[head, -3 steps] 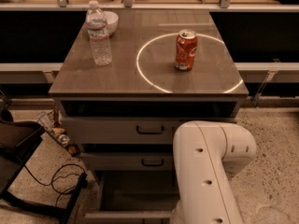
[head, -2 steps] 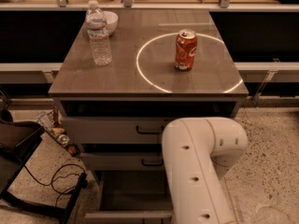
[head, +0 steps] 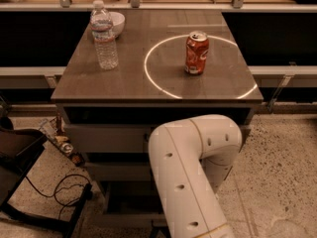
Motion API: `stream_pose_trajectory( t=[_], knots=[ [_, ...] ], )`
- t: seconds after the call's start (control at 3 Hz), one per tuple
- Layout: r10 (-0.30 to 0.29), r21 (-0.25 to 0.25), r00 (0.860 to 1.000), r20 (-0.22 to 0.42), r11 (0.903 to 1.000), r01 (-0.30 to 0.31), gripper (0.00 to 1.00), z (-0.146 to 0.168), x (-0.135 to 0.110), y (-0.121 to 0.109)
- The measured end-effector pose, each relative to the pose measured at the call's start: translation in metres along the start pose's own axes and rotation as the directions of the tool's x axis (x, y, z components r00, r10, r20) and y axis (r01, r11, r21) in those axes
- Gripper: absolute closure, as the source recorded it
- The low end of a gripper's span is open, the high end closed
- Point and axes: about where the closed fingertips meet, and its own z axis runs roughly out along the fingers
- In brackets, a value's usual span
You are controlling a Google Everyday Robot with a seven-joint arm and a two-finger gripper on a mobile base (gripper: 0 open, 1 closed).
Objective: Close bottom drawer
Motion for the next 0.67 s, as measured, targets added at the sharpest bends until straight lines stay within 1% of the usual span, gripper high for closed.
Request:
stream_pose_trajectory(
  t=[0.33, 0.67],
  knots=[
    [0.011, 0.072, 1.0, -0.006, 0.9974, -0.011, 1.0, -0.003, -0.009, -0.012],
    [0.016, 0.136, 1.0, -0.007, 0.9905, -0.015, 1.0, -0.004, -0.023, -0.011]
  ],
)
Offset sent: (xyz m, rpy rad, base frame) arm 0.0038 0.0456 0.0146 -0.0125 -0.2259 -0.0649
